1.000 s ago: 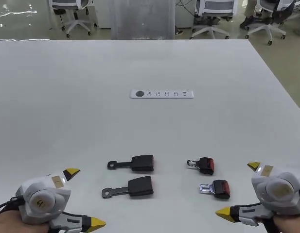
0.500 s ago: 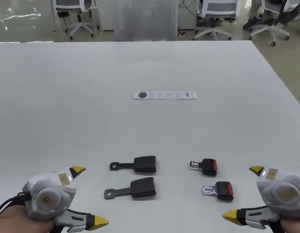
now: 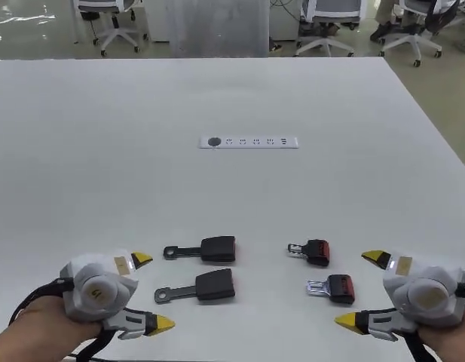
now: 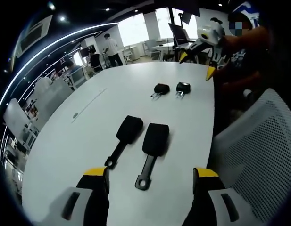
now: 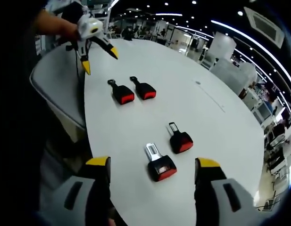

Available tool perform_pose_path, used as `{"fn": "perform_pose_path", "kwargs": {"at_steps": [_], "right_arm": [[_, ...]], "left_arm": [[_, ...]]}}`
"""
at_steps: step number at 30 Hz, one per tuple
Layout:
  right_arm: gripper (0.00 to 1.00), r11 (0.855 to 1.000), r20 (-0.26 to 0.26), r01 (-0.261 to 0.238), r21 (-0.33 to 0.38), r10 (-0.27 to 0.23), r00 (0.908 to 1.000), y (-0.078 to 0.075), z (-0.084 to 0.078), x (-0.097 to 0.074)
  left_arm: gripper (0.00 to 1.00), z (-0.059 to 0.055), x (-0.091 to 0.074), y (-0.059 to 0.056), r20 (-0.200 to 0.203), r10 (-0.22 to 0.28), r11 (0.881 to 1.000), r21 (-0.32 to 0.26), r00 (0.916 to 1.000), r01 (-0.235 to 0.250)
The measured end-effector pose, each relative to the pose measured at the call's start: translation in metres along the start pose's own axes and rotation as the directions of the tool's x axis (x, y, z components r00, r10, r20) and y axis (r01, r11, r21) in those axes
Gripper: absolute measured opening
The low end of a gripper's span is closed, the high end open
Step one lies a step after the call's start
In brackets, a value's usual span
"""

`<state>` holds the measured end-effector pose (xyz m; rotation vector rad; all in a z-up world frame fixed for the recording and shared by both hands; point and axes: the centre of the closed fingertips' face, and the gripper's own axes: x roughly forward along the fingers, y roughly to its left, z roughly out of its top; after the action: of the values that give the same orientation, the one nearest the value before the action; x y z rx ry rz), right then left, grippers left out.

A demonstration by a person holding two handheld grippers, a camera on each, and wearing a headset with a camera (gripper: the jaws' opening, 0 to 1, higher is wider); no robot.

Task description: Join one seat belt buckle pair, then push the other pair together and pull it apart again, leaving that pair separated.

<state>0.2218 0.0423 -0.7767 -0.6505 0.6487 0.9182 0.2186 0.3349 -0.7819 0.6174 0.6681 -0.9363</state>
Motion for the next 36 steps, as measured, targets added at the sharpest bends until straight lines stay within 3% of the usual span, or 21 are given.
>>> {"fn": "perform_pose_path", "kwargs": {"at_steps": [6,9,13,20,23,26,30,32,36], "right_arm": [[0.67,0.999,-0.044,-0.045,-0.024,0.044,0.9980,0.003,-0.010,0.013],[0.67,0.997,-0.059,-0.071,-0.039,0.069,0.9959,0.003,-0.012,0.019],[0.63,0.993,-0.087,-0.106,-0.052,0.101,0.9911,0.003,-0.016,0.026],[0.59,0.990,-0.116,-0.126,-0.070,0.117,0.9863,-0.006,-0.022,0.037],[0.49,0.984,-0.134,-0.143,-0.105,0.128,0.9826,-0.010,-0.026,0.039],[0.49,0.982,-0.144,-0.149,-0.120,0.132,0.9807,-0.014,-0.030,0.042],[0.47,0.977,-0.167,-0.180,-0.114,0.160,0.9730,-0.017,-0.036,0.047],[0.44,0.975,-0.173,-0.196,-0.109,0.176,0.9691,-0.020,-0.039,0.051],[0.42,0.964,-0.195,-0.256,-0.070,0.239,0.9512,-0.015,-0.048,0.058]], "left_arm": [[0.64,0.002,0.014,0.001,-0.015,-0.020,1.000,0.007,0.9997,0.020],[0.60,-0.001,0.021,0.000,-0.043,-0.043,0.999,0.017,0.9981,0.044],[0.59,0.003,0.029,0.001,-0.048,-0.056,0.998,0.033,0.9973,0.057],[0.54,0.007,0.047,-0.001,-0.076,-0.096,0.993,0.065,0.9925,0.101],[0.53,0.010,0.056,0.001,-0.079,-0.099,0.990,0.096,0.9920,0.106],[0.50,0.011,0.064,0.002,-0.093,-0.114,0.987,0.098,0.9890,0.123],[0.50,0.013,0.072,0.002,-0.104,-0.124,0.986,0.101,0.9868,0.135],[0.50,0.011,0.077,-0.003,-0.126,-0.155,0.978,0.123,0.9799,0.170],[0.49,0.012,0.087,-0.006,-0.135,-0.174,0.972,0.133,0.9755,0.192]]}}
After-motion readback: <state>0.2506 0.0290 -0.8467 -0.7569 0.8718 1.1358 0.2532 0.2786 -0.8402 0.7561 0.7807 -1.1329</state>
